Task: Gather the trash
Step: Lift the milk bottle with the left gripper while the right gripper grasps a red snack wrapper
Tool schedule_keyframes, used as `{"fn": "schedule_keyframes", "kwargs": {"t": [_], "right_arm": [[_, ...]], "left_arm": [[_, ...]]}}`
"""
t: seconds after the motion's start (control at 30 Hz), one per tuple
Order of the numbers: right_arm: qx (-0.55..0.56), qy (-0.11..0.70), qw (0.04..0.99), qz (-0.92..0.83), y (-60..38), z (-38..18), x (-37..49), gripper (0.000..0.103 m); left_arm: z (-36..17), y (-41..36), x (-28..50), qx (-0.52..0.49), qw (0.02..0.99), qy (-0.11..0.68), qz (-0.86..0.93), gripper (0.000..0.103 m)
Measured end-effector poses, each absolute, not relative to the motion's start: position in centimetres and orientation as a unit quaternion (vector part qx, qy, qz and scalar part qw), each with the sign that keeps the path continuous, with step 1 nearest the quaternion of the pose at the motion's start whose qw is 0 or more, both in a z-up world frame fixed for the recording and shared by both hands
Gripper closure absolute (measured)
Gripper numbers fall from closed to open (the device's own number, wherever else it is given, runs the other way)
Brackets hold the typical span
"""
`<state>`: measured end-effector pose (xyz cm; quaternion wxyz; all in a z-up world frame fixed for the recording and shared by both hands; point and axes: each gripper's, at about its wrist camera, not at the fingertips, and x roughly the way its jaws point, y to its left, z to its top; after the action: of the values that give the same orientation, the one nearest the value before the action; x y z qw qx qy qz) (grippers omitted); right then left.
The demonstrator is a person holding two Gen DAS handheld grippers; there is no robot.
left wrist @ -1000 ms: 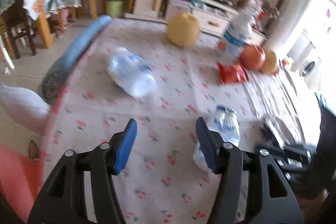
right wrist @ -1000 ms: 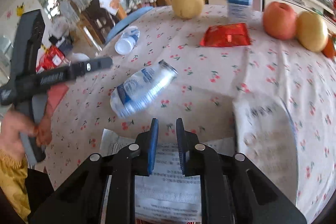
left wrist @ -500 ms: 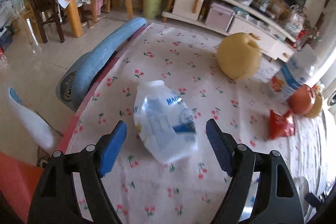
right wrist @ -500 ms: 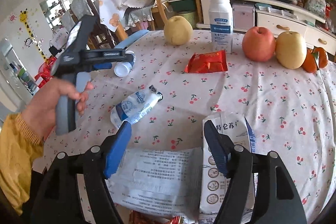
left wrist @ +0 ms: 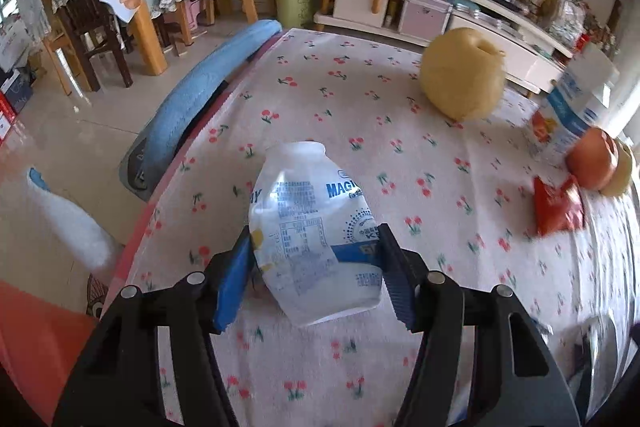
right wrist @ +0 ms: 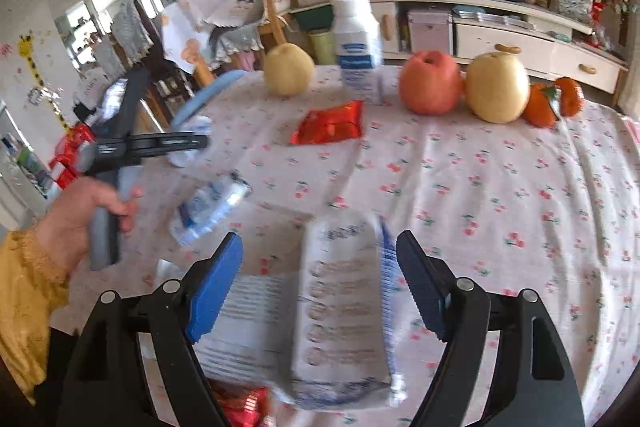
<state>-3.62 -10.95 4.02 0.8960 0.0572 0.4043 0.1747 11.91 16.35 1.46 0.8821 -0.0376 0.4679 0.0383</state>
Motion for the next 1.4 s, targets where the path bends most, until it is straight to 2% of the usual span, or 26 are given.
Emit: {"fn": "schedule_keyframes", "kwargs": {"t": [0.37, 0.73, 1.23, 1.33, 1.4], "right_arm": [[0.103, 0.412, 0.894, 0.144, -14.9, 3.2, -4.7, 0.024], [0.111, 0.377, 0.905, 0.162, -12.4, 4.0, -11.7, 0.024], [-0.027, 0.413, 0.894, 0.171, -5.0, 0.4, -14.9, 0.024], [-0.057, 0.421, 0.891, 0.158, -4.2, -0.4, -14.6, 0.032], [-0.057, 0.424, 0.891, 0.153, -4.2, -0.6, -14.4, 0.033]], "left_arm": [[4.8, 14.5, 3.1, 0.006, 0.909, 0.416, -0.009, 0.042], [6.7, 12.9, -5.0, -0.007, 0.924, 0.380, -0.045, 0.042], [7.2, 13.9, -10.3, -0.019, 0.928, 0.362, -0.084, 0.042], [7.0, 14.5, -10.2, -0.018, 0.927, 0.364, -0.083, 0.042], [6.9, 15.2, -10.3, -0.025, 0.927, 0.365, -0.085, 0.042]]}}
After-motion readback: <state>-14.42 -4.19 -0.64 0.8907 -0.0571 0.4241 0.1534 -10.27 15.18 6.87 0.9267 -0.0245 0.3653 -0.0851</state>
